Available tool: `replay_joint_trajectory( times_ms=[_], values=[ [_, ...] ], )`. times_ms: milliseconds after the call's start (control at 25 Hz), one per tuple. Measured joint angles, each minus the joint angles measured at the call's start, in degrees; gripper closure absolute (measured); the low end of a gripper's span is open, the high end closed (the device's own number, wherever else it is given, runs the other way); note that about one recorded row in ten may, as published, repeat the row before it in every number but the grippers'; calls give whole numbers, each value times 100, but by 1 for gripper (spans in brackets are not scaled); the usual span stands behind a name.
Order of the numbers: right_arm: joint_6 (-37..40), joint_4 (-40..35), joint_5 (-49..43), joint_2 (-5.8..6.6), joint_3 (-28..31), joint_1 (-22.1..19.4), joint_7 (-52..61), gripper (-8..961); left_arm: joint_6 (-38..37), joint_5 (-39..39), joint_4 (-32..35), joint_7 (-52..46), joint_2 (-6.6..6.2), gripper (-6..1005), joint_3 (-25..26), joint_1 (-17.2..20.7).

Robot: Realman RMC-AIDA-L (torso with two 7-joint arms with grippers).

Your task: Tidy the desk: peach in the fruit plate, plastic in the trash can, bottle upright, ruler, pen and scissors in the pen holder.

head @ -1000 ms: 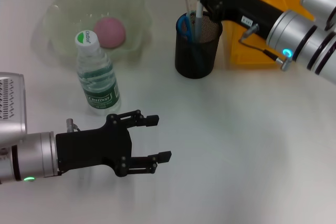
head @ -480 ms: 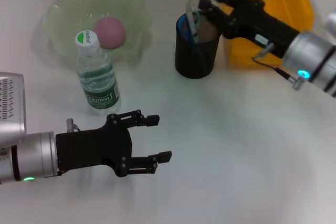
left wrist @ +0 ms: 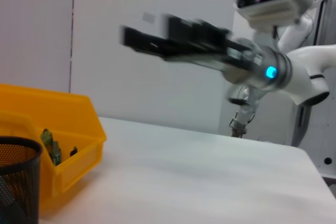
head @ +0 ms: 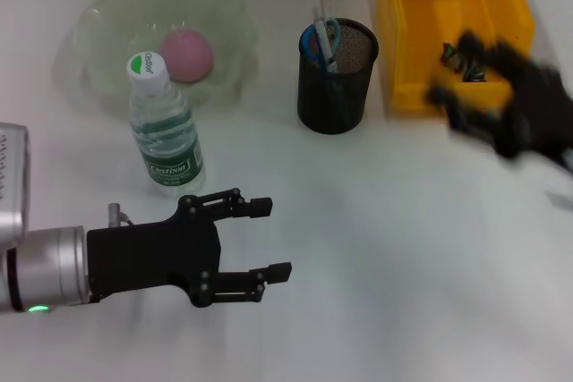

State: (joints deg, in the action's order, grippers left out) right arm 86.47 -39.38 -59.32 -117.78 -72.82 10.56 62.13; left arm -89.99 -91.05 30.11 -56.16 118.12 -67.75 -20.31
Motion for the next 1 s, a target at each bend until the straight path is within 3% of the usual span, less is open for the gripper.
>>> replay_joint_trajectory(
  times_ms=[120, 160, 280, 360, 1000],
  values=[
    [1076, -37, -1471, 16, 753, -203, 52, 263, -166, -30, 12, -30, -34, 194, 113, 49],
    [1685, -79, -2522, 7, 1155, -233, 12, 240, -235, -58, 9, -91, -74, 194, 139, 54],
    [1925, -111, -3228, -24, 1335, -235, -9, 127, -277, -117, 2, -229, -129, 194, 122, 44],
    [1819, -113, -3683, -102, 1384, -215, -43, 127, -292, -199, -2, -374, -167, 194, 119, 24],
    [1487, -63, -3735, -152, 1394, -60, -67, 127, -414, -264, 14, -501, -155, 194, 152, 88]
  ],
)
